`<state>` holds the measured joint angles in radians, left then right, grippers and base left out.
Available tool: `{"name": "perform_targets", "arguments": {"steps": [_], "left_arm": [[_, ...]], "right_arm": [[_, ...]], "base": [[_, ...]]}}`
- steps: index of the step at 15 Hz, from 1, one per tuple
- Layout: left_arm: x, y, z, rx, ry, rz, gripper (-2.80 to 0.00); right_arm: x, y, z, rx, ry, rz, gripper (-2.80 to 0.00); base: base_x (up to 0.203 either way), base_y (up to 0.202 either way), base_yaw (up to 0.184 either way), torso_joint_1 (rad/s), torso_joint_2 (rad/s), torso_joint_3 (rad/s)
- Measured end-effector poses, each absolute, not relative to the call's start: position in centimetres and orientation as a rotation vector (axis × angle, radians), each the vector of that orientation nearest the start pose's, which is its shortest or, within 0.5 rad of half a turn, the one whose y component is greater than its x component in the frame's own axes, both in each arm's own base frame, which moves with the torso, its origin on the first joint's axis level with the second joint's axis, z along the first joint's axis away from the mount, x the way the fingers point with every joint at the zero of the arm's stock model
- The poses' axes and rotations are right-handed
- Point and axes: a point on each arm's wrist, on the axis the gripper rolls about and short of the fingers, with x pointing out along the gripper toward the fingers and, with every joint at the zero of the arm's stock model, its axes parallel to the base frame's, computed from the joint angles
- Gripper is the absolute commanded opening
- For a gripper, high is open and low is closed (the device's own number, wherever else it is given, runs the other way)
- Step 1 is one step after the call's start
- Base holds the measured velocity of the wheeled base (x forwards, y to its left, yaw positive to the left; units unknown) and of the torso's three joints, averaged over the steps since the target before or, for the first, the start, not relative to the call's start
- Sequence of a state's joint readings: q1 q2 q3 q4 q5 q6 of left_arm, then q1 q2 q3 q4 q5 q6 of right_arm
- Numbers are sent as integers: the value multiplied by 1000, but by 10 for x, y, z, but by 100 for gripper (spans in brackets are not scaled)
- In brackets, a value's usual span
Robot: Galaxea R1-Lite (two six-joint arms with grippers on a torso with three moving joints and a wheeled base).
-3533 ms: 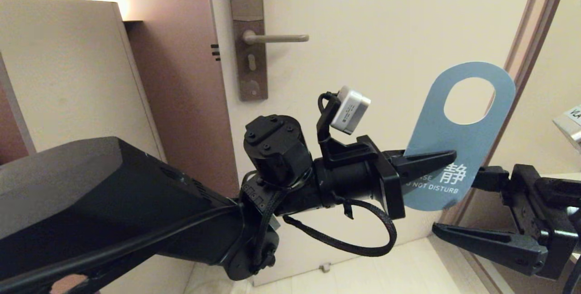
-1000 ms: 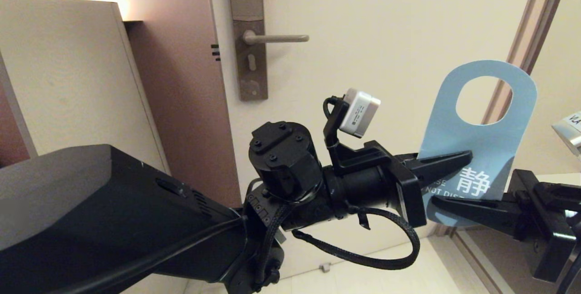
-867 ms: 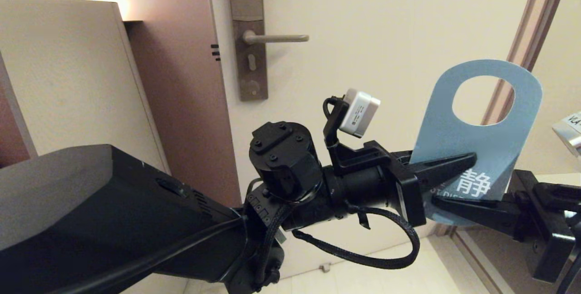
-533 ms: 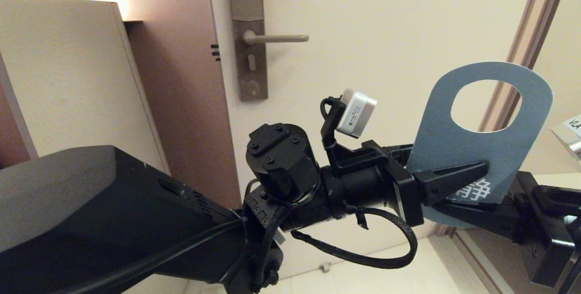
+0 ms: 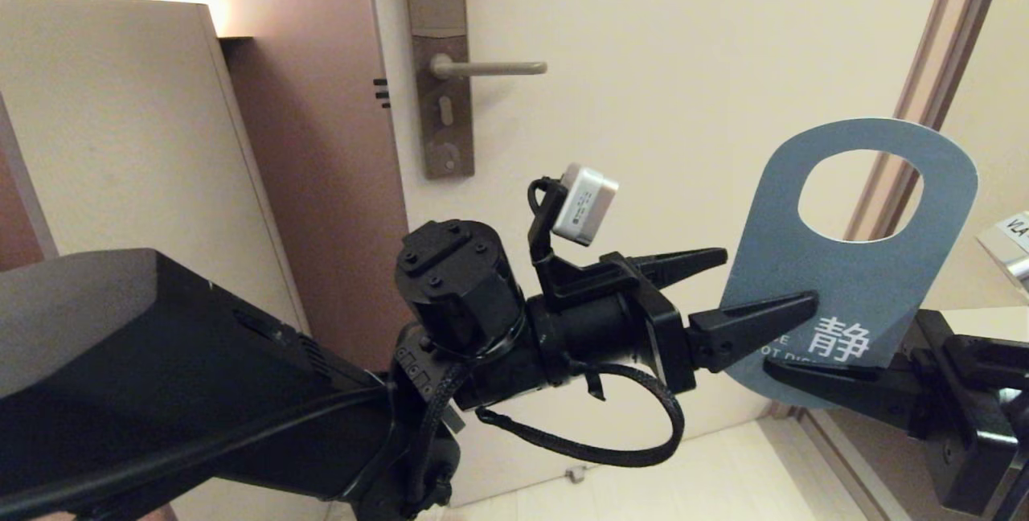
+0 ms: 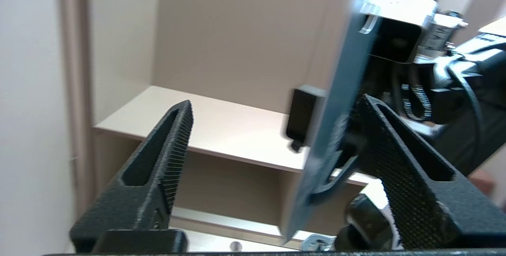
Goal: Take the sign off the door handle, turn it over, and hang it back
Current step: Hand it to the other hand, then hang the sign back with the other side facing out
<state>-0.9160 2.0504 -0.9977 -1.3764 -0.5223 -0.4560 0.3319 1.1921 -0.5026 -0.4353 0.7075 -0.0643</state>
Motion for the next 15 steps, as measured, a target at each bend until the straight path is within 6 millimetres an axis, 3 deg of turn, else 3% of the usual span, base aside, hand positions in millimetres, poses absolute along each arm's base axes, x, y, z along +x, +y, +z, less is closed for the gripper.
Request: {"name": "perform_targets", "arguments": {"steps": [4,12,13,14,15], "left_arm": [[230,-289,178,-425,17,-1424,0],[217,-232,181,-409,58,-1317,0],[216,-223,183,-408,55,-1298,-261],[215,-213,184,-406,54,-1277,-280],[214,-204,185,-403,49,-1256,-280]], "right_arm": [[152,68,201,-8,228,1040,-280],[155,65,201,-6,232,1014,-280],[155,65,201,-7,230,1014,-280],[155,64,201,-7,230,1013,-280],[155,64,201,-8,230,1013,-280]], "base": [[0,0,0,0,0,0],[0,0,0,0,0,0],[0,0,0,0,0,0],[0,0,0,0,0,0],[0,0,0,0,0,0]]}}
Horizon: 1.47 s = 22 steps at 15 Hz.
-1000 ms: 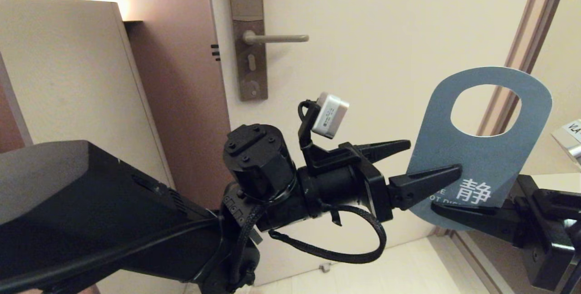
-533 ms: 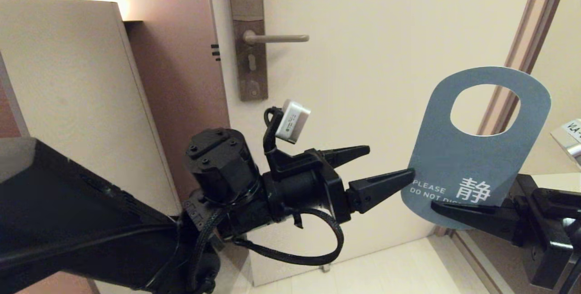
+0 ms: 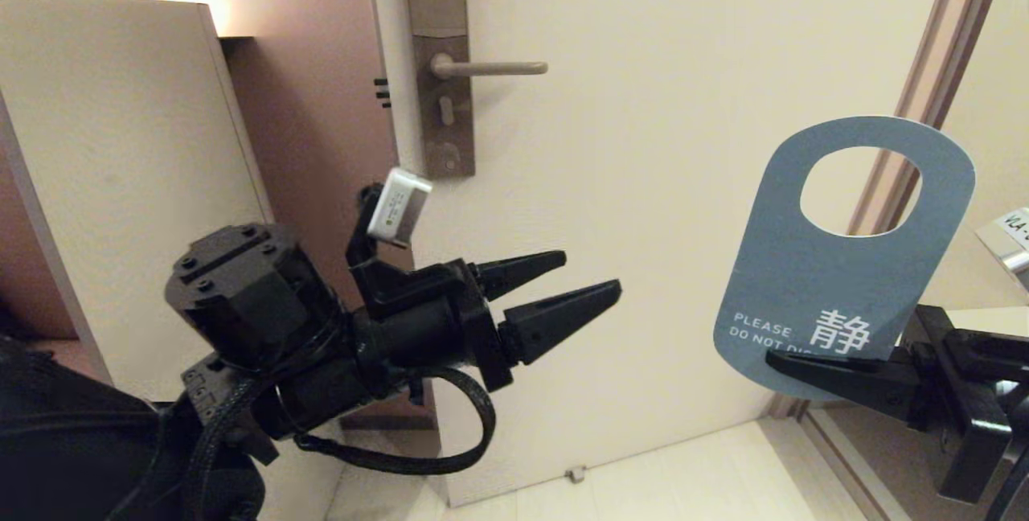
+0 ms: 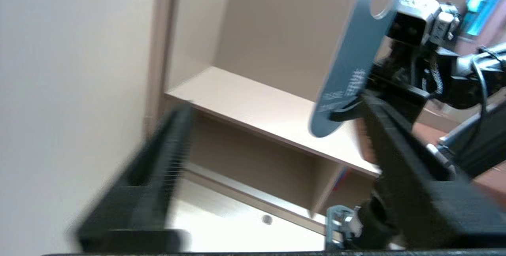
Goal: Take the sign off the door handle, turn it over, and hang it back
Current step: Hang the sign back with the other side facing out
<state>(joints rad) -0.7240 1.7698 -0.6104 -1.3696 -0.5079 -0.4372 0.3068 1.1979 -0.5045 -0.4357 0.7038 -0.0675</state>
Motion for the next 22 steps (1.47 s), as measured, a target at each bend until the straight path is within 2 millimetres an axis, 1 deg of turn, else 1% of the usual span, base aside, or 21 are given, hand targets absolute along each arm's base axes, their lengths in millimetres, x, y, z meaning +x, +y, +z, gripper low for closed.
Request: {"name": "perform_targets", "arguments": {"steps": [4,6,8,10,14,17,20,22], "left_arm": [[210,-173,189,-367,42,-1178,-280],[205,-159,185,-293,43,-1130,-280],[194,-144,178,-211,59,-1033,-280],[184,-124,173,-143,89,-873,-280],[173,-65,168,12,107,-464,-280],[158,-29,162,86,102,-213,-280],[130,-7,150,106,112,-62,-280],[113,0,140,111,134,42,-280]], "right_arm": [[155,64,200,-8,234,1012,-280],[154,64,198,-7,239,1012,-280],[153,64,197,-7,242,1010,-280],[153,64,197,-8,237,1009,-280],[152,63,196,-8,236,1006,-280],[152,62,194,-7,242,999,-280],[151,60,193,-6,246,988,-280],[152,58,193,-13,240,975,-280]], "base": [[0,0,0,0,0,0],[0,0,0,0,0,0],[0,0,0,0,0,0],[0,0,0,0,0,0],[0,0,0,0,0,0],[0,0,0,0,0,0],[0,0,0,0,0,0],[0,0,0,0,0,0]]}}
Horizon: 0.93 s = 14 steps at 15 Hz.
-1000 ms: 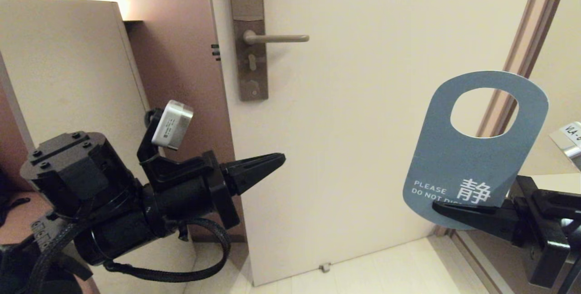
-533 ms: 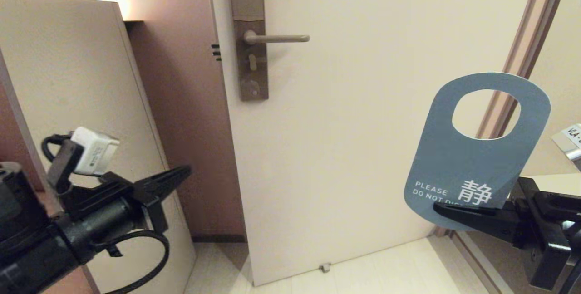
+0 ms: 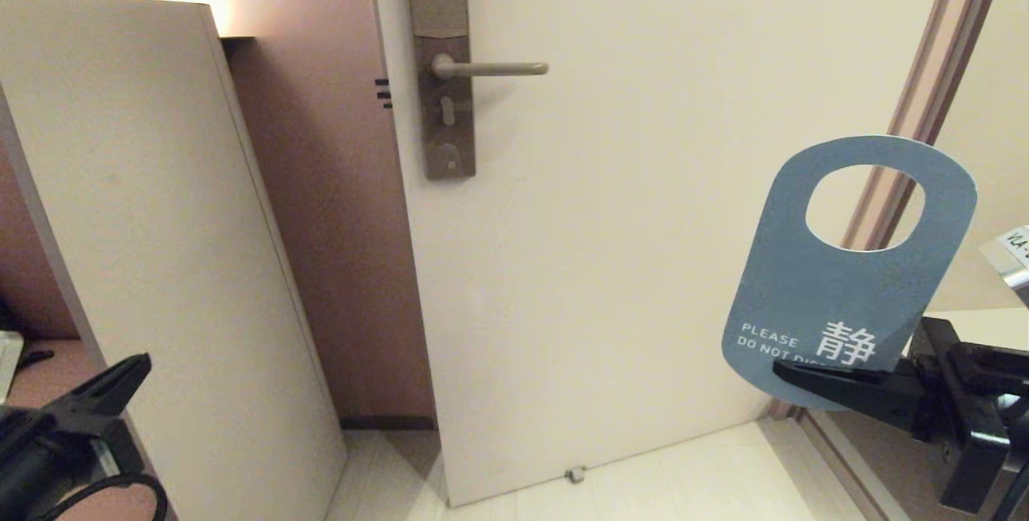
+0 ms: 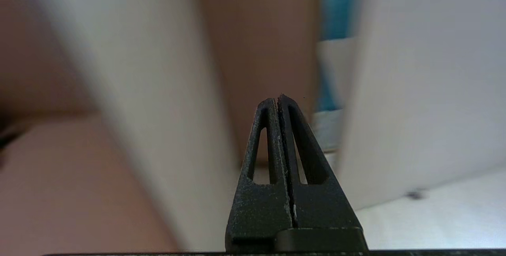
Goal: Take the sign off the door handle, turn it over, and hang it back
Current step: Hang the sign back with the other side facing out
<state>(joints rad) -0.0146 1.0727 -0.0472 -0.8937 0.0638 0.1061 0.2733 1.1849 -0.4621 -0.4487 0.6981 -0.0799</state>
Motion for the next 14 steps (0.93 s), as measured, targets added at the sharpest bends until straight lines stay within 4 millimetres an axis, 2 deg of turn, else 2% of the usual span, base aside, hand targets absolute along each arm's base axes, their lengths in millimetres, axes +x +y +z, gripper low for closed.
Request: {"name": "perform_targets", "arguments": {"steps": [4,8,11,14], "left_arm": [[85,4,129,106,184,143,-280],[44,4,118,106,178,150,-280],[13,3,102,102,161,127,-280],[-11,0,85,97,118,25,-280]], "right_arm": [[151,55,193,-16,234,960,-280],[150,54,193,-17,228,956,-280],[149,53,193,-17,226,953,-280],[147,52,190,-26,230,954,-280]], "base": [[0,0,0,0,0,0],[0,0,0,0,0,0],[0,0,0,0,0,0],[0,0,0,0,0,0]]}}
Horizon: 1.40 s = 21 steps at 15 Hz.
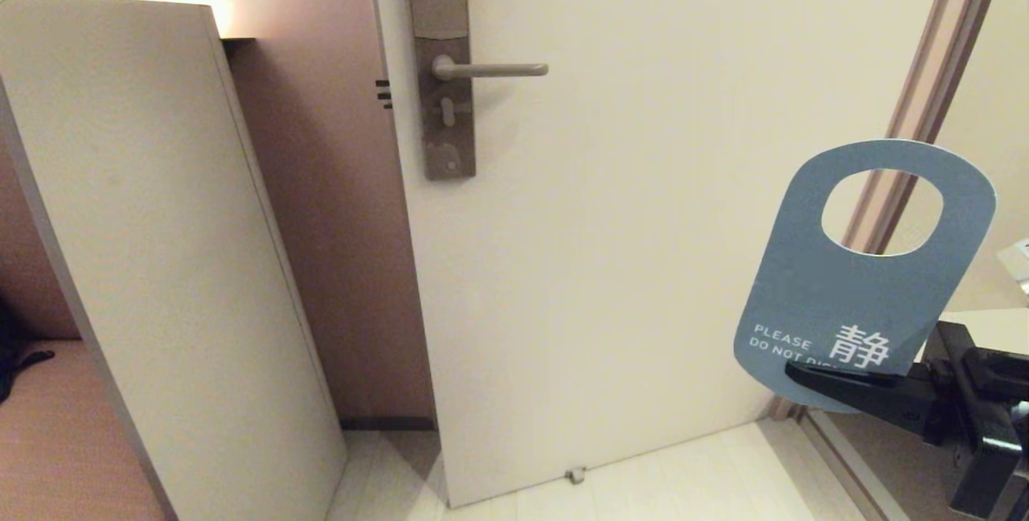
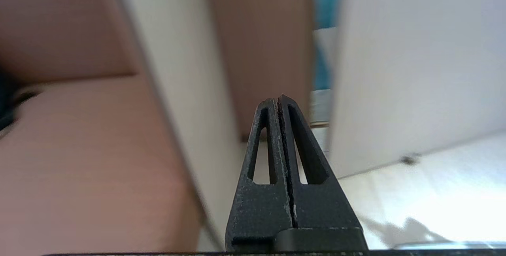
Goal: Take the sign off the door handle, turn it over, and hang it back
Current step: Hang the sign back with the other side facing out
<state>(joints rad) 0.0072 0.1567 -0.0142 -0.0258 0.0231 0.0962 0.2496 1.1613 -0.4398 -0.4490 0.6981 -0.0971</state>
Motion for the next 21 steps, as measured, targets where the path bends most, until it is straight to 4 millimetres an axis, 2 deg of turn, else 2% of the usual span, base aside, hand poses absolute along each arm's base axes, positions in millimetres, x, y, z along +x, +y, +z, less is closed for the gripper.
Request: {"name": "perform_targets", "arguments": {"steps": [4,15,21], "left_arm": [[-22,-1,77,79,56,-20,-280],[-24,-1,75,38,29,-16,-280],[-24,-1,75,38,29,-16,-280]], "right_arm": [[145,52,185,-30,246,955,-280],[133,41,160,-10,297,894,-280],[142,42,162,-9,307,873,-280]], "base": [[0,0,0,0,0,0],[0,0,0,0,0,0],[0,0,0,0,0,0]]}}
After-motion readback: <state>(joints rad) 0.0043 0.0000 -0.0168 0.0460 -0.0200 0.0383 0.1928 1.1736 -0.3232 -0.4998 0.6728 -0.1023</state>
